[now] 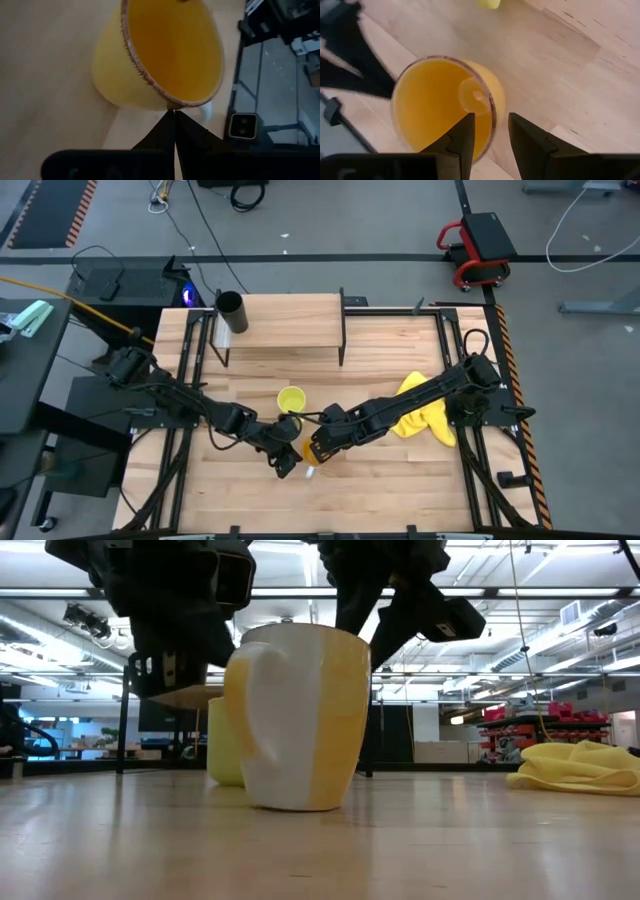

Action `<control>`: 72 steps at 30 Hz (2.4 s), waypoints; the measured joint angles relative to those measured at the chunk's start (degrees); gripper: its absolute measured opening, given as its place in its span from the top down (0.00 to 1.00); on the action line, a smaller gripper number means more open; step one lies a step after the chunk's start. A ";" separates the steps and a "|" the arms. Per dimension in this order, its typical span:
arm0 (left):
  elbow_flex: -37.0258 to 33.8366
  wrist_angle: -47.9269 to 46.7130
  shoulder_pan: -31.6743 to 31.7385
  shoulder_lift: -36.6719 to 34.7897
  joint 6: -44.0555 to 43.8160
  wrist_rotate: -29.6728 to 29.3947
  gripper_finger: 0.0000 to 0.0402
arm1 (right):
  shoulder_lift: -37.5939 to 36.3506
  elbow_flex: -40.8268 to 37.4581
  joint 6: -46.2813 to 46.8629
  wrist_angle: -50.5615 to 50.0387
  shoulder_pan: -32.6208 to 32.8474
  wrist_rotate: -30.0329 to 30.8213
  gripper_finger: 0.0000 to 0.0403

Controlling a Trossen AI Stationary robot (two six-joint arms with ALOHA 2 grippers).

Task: Stack small to large cups/mugs on shelf
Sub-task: Put the orange mug on the shelf

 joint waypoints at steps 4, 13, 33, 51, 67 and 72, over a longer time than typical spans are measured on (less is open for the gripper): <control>0.00 0.59 0.15 0.00 0.00 0.00 0.94 | 1.42 -0.01 0.00 0.19 0.02 -1.27 0.69; 0.00 0.87 0.13 0.00 0.00 0.00 0.95 | 1.99 -0.04 0.07 0.50 0.00 -0.89 0.69; 0.00 0.94 0.09 -0.02 -0.02 0.00 0.95 | 1.92 -0.04 -0.17 0.34 0.00 -0.72 0.89; 0.00 -0.60 -2.16 -0.07 -0.63 -0.09 0.94 | 1.88 -0.04 -2.12 3.93 0.02 -0.78 0.83; 0.09 -4.38 -2.83 -2.80 -3.25 -0.06 0.93 | 1.86 -0.04 -3.77 3.90 0.00 -0.45 0.79; 0.09 -7.72 -2.71 -6.80 -3.19 -1.33 0.94 | 1.84 0.01 -4.56 5.78 0.00 0.22 0.80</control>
